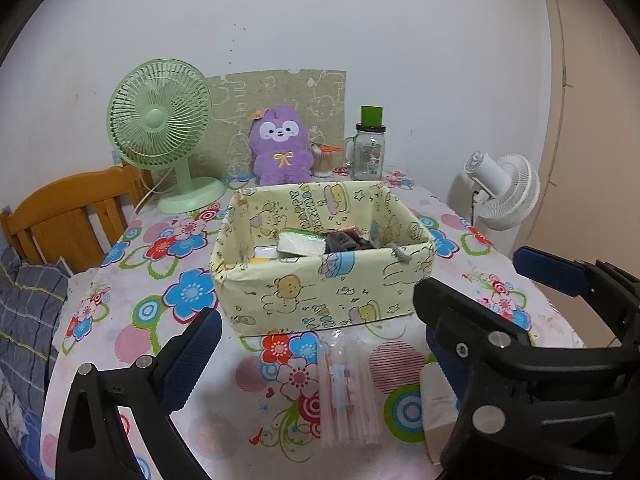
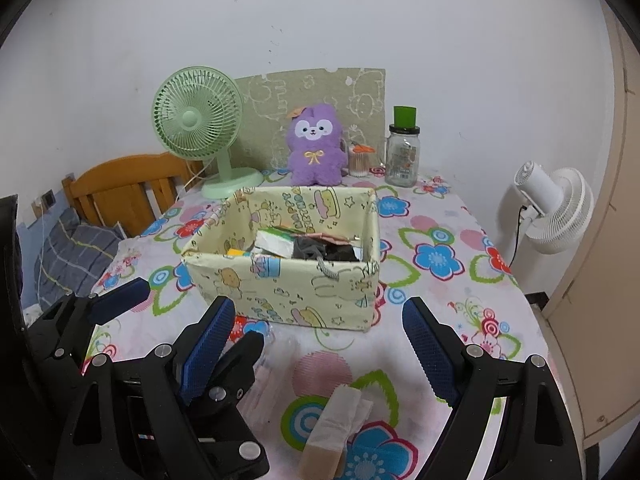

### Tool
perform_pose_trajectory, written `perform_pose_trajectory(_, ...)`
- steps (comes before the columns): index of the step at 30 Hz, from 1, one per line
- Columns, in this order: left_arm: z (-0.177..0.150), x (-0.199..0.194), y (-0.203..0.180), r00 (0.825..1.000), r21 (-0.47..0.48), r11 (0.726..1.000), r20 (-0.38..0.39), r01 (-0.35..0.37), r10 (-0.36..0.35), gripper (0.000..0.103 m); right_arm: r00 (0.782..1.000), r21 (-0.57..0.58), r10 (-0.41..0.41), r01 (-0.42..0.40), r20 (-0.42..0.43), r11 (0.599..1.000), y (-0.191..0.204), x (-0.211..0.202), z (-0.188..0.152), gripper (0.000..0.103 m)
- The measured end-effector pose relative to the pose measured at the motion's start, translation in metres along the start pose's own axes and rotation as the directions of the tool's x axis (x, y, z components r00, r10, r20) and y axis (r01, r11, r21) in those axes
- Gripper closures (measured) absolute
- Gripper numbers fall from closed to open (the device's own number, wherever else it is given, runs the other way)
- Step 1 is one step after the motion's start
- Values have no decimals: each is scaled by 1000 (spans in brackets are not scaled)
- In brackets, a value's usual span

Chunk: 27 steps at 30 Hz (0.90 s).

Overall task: Organize soft objects
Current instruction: 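Withdraw both tools from the box toward the straw pack and white roll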

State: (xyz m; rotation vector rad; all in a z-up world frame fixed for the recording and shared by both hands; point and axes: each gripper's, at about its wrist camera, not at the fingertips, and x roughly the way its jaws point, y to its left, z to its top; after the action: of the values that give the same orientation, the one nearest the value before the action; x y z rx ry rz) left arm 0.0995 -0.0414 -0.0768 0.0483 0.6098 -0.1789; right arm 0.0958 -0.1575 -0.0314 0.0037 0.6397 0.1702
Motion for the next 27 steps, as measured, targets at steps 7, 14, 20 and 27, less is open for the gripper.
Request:
perform_pose_trajectory(7,-14,6,-2,1000,-18,1000,-20,14,-15,0,1000,12,-14,14,-9,1000,-1,2,-15,15)
perform_pose_trajectory(14,-25,10,-3,999,-7,1000,-37,20,-21,0,1000,10,-17,17,-24,1000,0,7,-26,15)
perform_pose_trajectory(20,-36,18,-3,997,-5,1000,-67,27,-27,0,999,18,-16,17,-52,1000,-2,16,-39,15)
perform_pose_trajectory(27,-48,29,-3,995,-4,1000,-92,27,-27,0,996,38,-23,27,-86,999,-7,27,-51,15)
